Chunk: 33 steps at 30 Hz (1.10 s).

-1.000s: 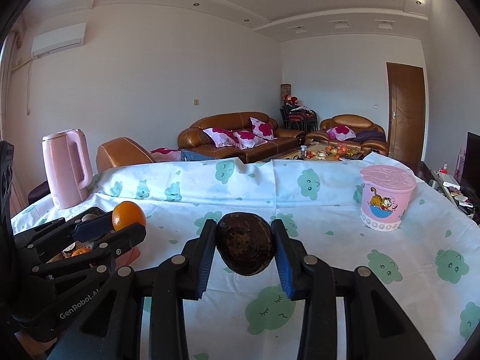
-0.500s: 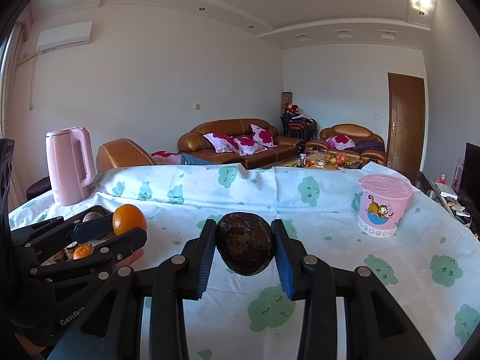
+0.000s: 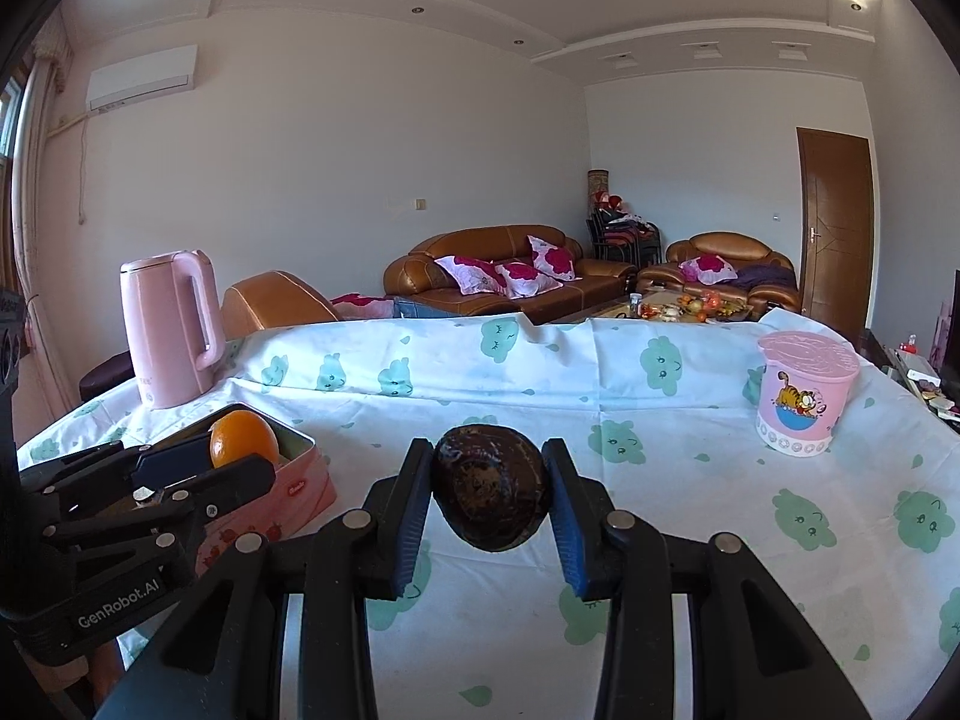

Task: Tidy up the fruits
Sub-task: 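Lift and carry the orange with the left gripper while the right gripper carries the cake toward the box, then lower the orange into the box with the left gripper while the right gripper lowers the cake into it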

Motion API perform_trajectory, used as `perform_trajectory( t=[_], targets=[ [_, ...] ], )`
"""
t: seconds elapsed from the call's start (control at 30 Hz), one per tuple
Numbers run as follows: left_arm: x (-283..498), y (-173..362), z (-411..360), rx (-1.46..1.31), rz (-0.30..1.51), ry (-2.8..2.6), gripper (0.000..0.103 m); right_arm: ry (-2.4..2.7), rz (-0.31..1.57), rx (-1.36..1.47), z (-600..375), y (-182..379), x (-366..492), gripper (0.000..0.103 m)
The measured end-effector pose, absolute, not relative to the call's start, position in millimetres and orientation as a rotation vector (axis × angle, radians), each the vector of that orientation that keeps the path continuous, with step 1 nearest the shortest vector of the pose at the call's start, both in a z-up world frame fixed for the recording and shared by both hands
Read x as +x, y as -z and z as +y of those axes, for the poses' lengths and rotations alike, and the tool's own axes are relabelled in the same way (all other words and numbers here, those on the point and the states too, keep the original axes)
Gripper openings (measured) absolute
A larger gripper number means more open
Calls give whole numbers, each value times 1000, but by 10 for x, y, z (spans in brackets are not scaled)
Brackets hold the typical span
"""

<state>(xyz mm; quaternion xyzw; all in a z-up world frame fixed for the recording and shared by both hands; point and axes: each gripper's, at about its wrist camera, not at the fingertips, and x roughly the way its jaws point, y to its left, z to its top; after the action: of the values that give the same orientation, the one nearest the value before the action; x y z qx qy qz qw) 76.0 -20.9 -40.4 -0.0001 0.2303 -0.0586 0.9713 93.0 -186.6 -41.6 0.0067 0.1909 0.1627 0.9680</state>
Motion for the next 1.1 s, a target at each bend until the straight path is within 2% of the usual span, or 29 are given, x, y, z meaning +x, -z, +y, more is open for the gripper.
perform_trajectory(
  t=[0.53,1.1],
  targets=[
    [503,215,245,6,406,38,39,-489,365,-34,-1192,264,739,40],
    [437,268,641,-19,426,-33,39,-564,357,-73,-753,137,782,40]
  ],
)
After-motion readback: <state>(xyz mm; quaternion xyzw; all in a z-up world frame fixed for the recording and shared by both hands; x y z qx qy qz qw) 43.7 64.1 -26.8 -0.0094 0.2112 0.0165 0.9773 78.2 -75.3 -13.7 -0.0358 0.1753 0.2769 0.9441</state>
